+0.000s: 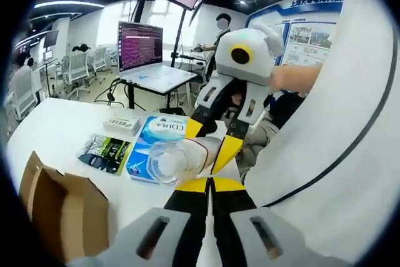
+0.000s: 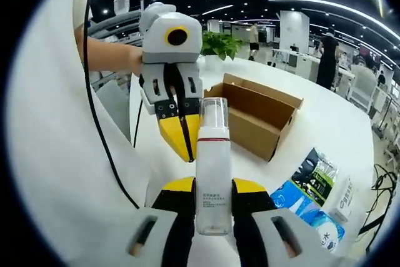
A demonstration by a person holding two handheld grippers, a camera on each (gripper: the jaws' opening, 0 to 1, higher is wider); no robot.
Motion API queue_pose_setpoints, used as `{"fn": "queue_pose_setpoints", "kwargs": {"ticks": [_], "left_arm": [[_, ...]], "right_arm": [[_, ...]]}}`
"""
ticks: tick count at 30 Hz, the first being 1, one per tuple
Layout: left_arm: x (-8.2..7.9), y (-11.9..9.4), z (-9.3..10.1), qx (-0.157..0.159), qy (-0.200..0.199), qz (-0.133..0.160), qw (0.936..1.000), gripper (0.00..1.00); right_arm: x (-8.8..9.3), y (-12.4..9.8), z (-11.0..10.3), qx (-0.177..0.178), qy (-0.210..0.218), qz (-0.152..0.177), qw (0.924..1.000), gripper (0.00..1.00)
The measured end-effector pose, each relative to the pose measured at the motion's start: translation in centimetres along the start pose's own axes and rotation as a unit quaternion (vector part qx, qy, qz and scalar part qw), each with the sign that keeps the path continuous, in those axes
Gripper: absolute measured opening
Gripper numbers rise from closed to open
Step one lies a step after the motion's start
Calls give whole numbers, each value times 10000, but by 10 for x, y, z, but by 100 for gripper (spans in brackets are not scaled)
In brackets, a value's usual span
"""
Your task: Operate the shoe box by opening the lid, removing the specified soft item, and placing it in the target area until the item is outside and the box remains undamaged.
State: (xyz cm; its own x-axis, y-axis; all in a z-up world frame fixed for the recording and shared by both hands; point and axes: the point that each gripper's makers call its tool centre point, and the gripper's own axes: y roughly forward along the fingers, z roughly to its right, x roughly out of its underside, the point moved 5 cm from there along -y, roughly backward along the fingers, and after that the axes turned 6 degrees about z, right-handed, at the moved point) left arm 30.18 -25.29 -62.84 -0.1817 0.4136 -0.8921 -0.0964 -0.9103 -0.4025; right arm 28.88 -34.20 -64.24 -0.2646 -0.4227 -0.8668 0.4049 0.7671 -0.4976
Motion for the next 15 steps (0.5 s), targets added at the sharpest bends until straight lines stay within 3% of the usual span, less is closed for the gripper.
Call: {"fn": "queue_pose_setpoints", "kwargs": {"ticks": [4, 8, 12, 15], "left_arm": [[-6, -1, -3, -51, -316, 316, 9990, 7], [-5, -8, -18, -524, -889, 594, 9929, 25], [-15, -9, -22, -511, -1464, 1083, 9819, 26], [-26, -7, -22, -480, -1489, 1287, 9793, 24]], "right_arm": [[3, -6, 8, 249, 191, 110, 9994, 18], [0, -14, 11, 383, 632, 562, 9957, 18], [-5, -19, 8, 329, 790, 886, 9924, 18], [-9, -18, 6, 279, 809, 1020, 9911, 18]]}}
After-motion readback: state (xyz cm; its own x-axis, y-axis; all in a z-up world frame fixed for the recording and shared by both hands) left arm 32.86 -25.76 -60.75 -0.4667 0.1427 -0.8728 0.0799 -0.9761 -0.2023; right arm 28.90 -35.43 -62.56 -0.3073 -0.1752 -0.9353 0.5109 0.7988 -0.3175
